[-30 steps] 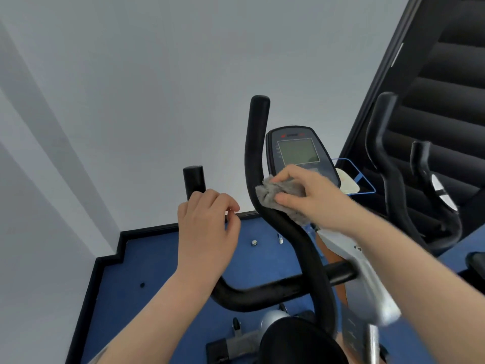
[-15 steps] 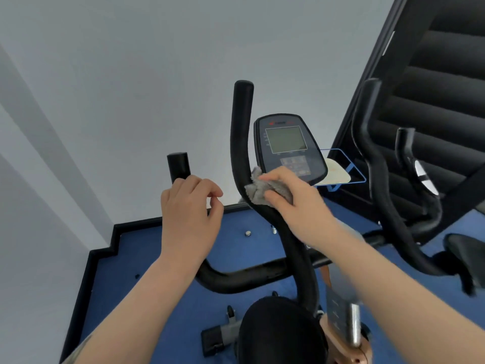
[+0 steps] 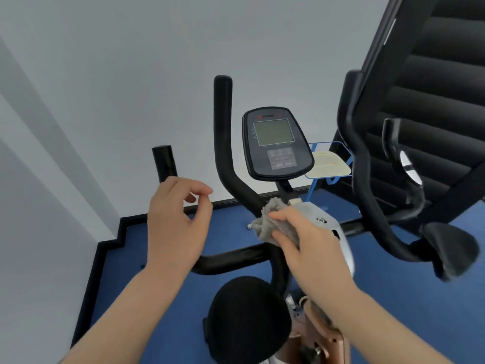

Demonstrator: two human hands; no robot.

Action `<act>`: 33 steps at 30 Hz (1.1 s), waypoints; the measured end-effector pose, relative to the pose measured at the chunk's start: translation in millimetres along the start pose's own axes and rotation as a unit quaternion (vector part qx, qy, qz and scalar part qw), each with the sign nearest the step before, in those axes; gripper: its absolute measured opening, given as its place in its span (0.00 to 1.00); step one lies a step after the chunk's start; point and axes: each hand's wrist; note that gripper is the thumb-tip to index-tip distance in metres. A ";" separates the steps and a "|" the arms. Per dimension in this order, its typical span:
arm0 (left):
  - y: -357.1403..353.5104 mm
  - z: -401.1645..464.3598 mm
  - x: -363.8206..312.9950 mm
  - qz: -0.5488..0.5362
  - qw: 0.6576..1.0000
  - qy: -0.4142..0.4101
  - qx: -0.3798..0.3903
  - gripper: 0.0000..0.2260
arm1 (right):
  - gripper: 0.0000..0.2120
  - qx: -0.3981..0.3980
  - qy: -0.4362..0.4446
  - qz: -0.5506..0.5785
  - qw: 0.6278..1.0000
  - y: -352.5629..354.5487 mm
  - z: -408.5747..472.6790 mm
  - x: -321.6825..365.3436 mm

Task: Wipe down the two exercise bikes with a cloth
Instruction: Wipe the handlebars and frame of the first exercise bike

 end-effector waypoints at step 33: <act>12.8 -81.5 -34.7 0.155 0.973 0.084 0.149 0.07 | 0.15 0.023 0.084 0.090 0.992 -4.9 -5.5 -36.1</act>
Point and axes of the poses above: each hand's wrist, its own z-axis towards the middle knuckle, its own y-axis out of the back of the hand, x = y × z, and after that the axes turned 12 degrees about -x, right-handed
